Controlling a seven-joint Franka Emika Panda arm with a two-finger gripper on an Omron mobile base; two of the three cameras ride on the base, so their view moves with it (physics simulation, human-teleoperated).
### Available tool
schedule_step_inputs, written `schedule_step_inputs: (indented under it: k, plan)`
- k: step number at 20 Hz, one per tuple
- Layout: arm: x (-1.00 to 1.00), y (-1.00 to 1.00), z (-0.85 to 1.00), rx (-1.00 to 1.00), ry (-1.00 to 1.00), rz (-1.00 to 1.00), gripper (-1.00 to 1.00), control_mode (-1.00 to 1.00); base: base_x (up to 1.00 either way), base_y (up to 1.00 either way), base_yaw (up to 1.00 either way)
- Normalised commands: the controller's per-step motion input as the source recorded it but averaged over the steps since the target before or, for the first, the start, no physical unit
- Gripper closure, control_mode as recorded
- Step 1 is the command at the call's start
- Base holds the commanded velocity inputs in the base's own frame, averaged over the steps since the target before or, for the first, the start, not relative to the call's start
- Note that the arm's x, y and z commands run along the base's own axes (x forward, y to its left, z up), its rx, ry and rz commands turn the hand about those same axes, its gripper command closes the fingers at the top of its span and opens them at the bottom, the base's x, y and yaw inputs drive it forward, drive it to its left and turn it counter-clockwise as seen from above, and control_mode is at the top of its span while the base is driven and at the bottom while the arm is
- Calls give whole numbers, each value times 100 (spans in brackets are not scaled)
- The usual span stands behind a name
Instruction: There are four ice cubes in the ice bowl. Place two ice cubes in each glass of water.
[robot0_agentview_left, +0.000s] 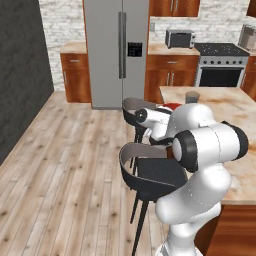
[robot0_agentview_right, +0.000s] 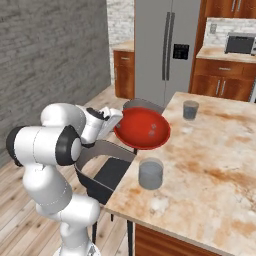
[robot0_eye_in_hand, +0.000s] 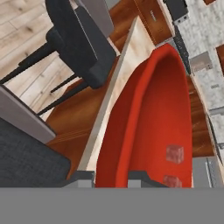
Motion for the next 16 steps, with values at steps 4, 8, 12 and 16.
schedule_step_inputs:
  k: [4,8,12,16]
  plan:
    - [-8,17,0,0,3,-5,100,-100,0,0,0]
    - [-3,13,8,0,10,-2,100,-100,0,0,0]
    - [3,31,5,1,1,0,100,-100,0,0,0]
    - [7,20,0,4,0,0,100,-100,0,0,0]
